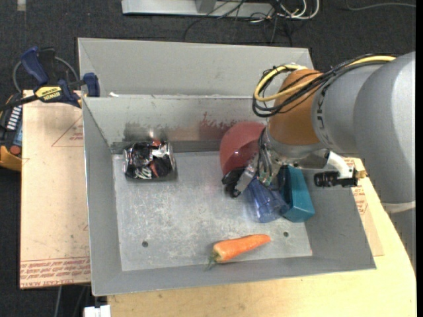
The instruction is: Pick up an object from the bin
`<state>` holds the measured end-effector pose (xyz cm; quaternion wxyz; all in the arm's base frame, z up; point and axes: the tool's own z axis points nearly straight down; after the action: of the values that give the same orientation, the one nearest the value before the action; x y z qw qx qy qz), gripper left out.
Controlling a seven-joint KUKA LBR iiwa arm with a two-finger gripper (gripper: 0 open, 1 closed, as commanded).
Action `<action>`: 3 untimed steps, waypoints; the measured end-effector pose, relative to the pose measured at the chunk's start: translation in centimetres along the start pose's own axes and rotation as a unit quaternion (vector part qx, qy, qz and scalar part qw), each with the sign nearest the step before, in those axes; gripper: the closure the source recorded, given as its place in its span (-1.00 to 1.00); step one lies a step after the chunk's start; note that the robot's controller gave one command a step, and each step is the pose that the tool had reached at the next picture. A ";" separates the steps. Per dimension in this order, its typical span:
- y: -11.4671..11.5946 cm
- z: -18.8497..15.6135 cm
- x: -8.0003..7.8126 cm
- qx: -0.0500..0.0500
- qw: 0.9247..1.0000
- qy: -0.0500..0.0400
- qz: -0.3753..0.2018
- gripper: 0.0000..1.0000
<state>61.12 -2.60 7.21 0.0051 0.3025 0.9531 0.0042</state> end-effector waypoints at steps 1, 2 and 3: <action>-0.1 -0.7 0.2 0.002 1.000 0.003 0.000 1.00; -0.1 -3.2 0.1 0.001 1.000 0.002 -0.001 1.00; 0.0 -4.4 0.0 0.000 1.000 0.000 -0.001 1.00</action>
Offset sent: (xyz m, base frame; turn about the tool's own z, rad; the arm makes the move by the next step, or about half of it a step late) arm 0.0000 0.0000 0.0532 0.0000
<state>61.08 -2.60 11.61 0.0048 0.3015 0.9534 0.0043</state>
